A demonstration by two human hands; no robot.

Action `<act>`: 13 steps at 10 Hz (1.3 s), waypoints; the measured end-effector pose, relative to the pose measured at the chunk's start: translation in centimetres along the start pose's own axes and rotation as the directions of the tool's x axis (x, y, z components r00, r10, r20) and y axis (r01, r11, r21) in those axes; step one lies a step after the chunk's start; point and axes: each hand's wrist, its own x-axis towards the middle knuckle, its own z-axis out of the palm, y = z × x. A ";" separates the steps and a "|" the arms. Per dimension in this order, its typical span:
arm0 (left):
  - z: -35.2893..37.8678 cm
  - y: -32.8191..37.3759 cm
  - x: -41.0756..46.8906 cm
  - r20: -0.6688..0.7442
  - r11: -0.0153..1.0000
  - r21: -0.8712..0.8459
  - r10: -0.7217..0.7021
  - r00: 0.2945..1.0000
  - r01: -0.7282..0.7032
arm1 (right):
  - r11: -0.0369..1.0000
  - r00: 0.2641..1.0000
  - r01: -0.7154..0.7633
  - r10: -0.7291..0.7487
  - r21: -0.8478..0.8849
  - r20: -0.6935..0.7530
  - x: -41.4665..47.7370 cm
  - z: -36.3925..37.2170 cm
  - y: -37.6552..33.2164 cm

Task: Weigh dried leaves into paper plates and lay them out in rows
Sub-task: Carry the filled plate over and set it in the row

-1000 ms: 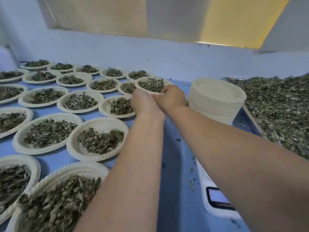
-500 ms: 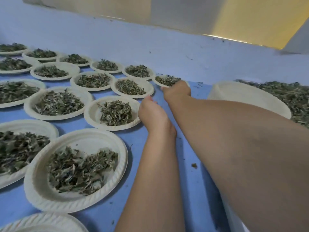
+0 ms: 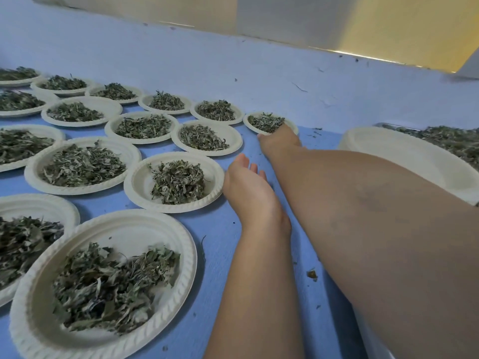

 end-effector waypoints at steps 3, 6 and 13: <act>-0.3 0.7 0.3 -0.001 0.997 0.034 0.075 0.997 -0.075 | 0.999 0.999 -0.045 0.045 -0.004 -0.001 2.2 0.9 0.2; 0.1 0.3 0.1 0.016 0.996 0.057 0.074 0.997 -0.075 | 0.975 0.994 -0.084 0.069 -0.206 -0.079 2.0 1.9 1.0; 3.3 -1.3 -8.5 0.521 0.669 0.503 0.271 0.809 -0.548 | 0.780 0.807 0.590 -0.569 0.208 -0.158 -21.9 -16.3 6.7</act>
